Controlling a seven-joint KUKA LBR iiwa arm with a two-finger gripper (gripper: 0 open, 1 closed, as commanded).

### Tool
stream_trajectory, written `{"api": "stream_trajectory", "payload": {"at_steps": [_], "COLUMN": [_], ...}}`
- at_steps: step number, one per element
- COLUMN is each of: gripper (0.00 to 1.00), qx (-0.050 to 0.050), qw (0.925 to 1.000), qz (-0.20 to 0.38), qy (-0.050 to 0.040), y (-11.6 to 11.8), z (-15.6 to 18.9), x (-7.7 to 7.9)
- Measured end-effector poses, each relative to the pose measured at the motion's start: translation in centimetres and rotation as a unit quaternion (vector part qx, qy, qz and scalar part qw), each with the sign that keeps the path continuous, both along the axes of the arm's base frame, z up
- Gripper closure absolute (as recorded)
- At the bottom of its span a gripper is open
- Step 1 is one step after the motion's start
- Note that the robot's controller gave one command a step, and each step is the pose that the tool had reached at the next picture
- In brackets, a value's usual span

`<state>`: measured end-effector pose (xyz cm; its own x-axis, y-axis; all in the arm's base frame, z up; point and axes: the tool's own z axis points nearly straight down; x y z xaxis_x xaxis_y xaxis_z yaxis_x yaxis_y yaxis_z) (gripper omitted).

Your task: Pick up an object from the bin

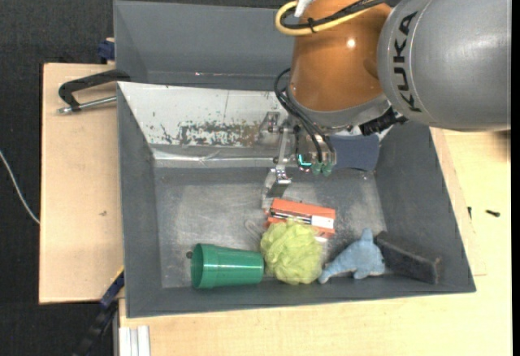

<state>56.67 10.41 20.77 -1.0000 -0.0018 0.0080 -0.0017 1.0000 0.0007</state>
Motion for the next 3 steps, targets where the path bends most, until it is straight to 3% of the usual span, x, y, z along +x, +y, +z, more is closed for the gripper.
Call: {"api": "stream_trajectory", "payload": {"at_steps": [1, 2, 3], "gripper": [0.0, 0.0, 1.0], "qx": [0.0, 0.001, 0.001], "qw": [1.0, 1.0, 0.9977], "qz": [-0.001, -0.003, 0.068], "qy": [-0.0044, -0.0077, -0.0045], "y": [-0.1, -3.6, -4.1], "z": [0.5, -3.9, -9.6], "x": [0.2, -1.9, -2.0]}}
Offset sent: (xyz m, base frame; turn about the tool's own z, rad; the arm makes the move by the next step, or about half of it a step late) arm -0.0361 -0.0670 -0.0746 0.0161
